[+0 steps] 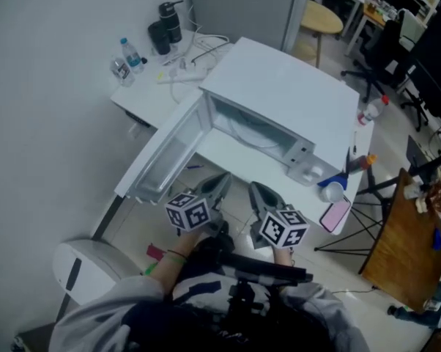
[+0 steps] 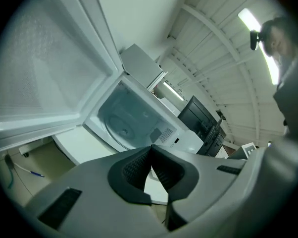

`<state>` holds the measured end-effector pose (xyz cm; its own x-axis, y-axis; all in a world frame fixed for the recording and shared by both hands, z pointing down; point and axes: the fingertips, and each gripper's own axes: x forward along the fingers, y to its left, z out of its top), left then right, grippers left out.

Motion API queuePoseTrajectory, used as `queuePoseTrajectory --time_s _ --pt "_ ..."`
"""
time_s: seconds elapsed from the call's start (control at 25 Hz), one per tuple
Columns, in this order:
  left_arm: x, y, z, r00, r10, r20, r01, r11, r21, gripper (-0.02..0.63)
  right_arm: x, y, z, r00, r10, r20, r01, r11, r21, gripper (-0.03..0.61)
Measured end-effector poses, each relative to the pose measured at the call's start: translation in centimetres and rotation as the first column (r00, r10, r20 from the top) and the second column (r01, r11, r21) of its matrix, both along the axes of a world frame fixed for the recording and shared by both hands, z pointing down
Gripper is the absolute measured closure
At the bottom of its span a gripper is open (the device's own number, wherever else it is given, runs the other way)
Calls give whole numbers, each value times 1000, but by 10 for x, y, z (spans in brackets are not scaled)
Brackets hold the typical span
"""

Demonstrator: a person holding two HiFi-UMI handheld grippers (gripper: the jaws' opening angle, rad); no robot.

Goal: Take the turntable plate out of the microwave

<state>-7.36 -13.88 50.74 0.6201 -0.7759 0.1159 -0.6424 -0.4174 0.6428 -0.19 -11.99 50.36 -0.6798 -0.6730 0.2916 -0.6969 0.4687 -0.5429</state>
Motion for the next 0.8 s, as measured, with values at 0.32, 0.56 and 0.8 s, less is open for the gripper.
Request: queuePoseTrajectory --time_s 0.32,0.56,0.8 --pt "8 -48 7 985 155 -77 -158 987 -24 606 0 -30 34 992 128 0 -127 982 -142 569" --pt "10 -48 13 967 227 -116 -234 971 -57 606 -1 -42 51 982 187 27 -175 955 -239 533" --pt "7 -40 23 957 242 -158 -258 962 -94 606 -7 -72 69 965 234 119 -177 916 -361 457"
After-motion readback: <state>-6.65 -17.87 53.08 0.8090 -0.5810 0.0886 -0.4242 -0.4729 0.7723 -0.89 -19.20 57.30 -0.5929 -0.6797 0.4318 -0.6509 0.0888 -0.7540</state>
